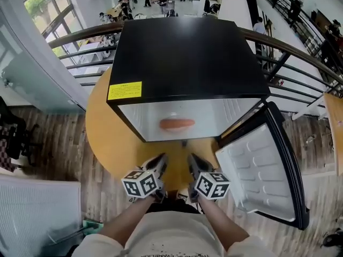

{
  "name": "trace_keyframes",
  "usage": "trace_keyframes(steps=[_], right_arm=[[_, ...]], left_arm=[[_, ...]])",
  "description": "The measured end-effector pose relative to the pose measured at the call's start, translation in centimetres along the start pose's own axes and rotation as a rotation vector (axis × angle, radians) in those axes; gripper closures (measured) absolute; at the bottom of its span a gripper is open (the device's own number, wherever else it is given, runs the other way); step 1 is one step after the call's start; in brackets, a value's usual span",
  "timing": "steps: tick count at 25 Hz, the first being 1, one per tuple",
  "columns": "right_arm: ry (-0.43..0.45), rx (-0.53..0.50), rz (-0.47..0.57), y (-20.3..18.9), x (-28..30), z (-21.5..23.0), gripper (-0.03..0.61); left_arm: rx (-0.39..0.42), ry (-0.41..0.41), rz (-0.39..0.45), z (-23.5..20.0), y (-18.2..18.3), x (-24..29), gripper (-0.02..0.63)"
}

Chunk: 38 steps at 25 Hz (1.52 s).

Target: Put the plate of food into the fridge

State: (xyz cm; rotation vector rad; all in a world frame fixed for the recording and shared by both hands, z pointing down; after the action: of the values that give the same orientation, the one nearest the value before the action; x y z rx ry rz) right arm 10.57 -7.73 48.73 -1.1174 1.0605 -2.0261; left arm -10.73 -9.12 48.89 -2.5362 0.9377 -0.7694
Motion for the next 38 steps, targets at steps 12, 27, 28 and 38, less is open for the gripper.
trace_keyframes(steps=[12,27,28,38], right_arm=[[0.000,-0.054,-0.059,-2.1,-4.5,-2.6,0.552],[0.044,-0.149,-0.084,-2.1,-4.2,-4.4,0.552],[0.042,-0.149,-0.084,-2.1,-4.3,-4.4,0.552],[0.031,-0.121,-0.089,-3.1,-5.0,-4.3,0.552]], left_arm=[[0.253,0.089,-0.013,2.8,-2.9,-4.5,0.591],[0.312,0.124,-0.019,3.4,-4.5,-5.1,0.591],[0.313,0.125,-0.019,3.4,-4.5,-5.2,0.591],[0.303,0.141,-0.029,2.8,-5.1,-5.7,0.591]])
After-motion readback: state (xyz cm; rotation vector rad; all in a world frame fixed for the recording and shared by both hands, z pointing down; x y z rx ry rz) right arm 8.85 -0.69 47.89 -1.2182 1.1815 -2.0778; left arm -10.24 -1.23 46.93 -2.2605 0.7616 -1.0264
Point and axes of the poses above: the fingertips, and each gripper's own axes: x forward along the fingers, z to its right, y out of its top, the point moved 10 cm from there along -x, backward along the fingers, and after that the axes turned 15 degrees about -x, right-handed, at the moved point
